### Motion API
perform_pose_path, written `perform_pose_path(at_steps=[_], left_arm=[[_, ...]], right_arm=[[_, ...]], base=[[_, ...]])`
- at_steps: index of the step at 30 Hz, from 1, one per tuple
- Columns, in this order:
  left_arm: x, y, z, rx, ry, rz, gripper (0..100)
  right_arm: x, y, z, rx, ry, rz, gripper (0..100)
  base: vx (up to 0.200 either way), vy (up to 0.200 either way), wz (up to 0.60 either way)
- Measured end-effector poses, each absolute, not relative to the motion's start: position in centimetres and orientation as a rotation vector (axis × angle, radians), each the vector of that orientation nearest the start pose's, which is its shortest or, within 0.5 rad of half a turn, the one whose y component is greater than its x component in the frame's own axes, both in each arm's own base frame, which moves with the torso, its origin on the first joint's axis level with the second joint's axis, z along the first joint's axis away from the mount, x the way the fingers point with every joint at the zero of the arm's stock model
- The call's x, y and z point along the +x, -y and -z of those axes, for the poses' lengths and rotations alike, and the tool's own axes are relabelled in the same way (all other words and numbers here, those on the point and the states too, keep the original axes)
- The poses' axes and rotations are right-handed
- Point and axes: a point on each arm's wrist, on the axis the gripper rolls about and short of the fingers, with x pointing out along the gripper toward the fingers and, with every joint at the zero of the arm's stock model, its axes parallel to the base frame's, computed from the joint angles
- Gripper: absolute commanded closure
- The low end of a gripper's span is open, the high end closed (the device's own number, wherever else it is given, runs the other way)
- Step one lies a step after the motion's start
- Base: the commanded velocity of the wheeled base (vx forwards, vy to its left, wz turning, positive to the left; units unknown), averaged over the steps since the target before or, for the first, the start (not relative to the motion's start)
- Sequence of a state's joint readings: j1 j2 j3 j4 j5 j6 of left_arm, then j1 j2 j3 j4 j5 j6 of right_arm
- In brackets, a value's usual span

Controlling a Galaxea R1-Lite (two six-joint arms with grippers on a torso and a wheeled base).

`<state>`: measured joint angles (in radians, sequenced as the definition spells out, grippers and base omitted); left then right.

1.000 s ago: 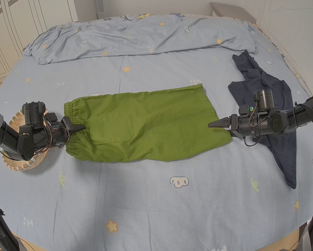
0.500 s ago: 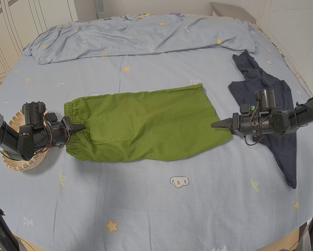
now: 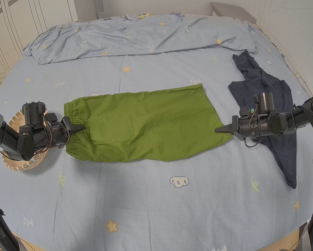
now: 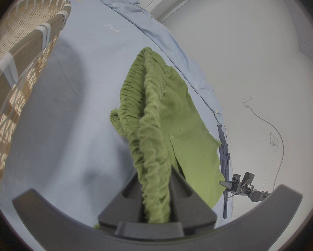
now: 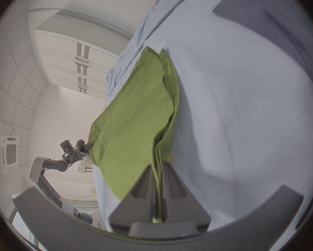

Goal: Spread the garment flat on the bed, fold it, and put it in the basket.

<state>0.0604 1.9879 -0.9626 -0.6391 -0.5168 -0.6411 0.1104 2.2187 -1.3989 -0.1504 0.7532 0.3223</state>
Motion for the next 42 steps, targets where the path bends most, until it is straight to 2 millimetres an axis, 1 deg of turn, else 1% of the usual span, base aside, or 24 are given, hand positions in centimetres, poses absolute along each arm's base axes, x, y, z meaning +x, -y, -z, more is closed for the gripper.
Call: perform_pose_path(at_steps=[6, 9, 13, 15, 17, 21, 26, 36, 42], left_arm=[[36.9, -1.3, -12.6, -0.739, -0.522, 0.307, 100], [36.8, -1.5, -12.6, -0.744, -0.547, 0.297, 100], [36.5, -1.6, -12.6, -0.752, -0.615, 0.275, 100], [36.2, -1.6, -12.8, -0.742, -0.628, 0.274, 100], [35.9, -1.6, -13.0, -0.731, -0.633, 0.277, 100], [35.1, -1.6, -12.9, -0.715, -0.647, 0.277, 100], [33.6, -1.5, -12.4, -0.698, -0.676, 0.275, 100], [29.9, -1.3, -10.3, -0.659, -0.769, 0.262, 100], [27.3, -1.4, -9.2, -0.637, -0.815, 0.251, 100]], right_arm=[[42.3, -6.0, -10.7, 0.504, -0.789, -0.689, 100], [41.7, -5.8, -11.5, 0.501, -0.789, -0.672, 100], [40.1, -5.4, -13.3, 0.499, -0.803, -0.654, 100], [39.0, -5.2, -13.8, 0.501, -0.815, -0.646, 100], [38.0, -5.0, -13.8, 0.503, -0.833, -0.64, 100], [35.7, -4.7, -13.2, 0.498, -0.875, -0.631, 100], [32.3, -4.3, -11.9, 0.496, -0.935, -0.621, 100], [24.7, -4.1, -8.8, 0.491, -0.993, -0.627, 100], [21.4, -4.1, -7.5, 0.481, -0.995, -0.64, 100]], base=[[0.0, 0.0, 0.0], [0.0, 0.0, 0.0], [0.0, 0.0, 0.0], [0.0, 0.0, 0.0], [0.0, 0.0, 0.0], [0.0, 0.0, 0.0], [0.0, 0.0, 0.0], [0.0, 0.0, 0.0], [0.0, 0.0, 0.0]])
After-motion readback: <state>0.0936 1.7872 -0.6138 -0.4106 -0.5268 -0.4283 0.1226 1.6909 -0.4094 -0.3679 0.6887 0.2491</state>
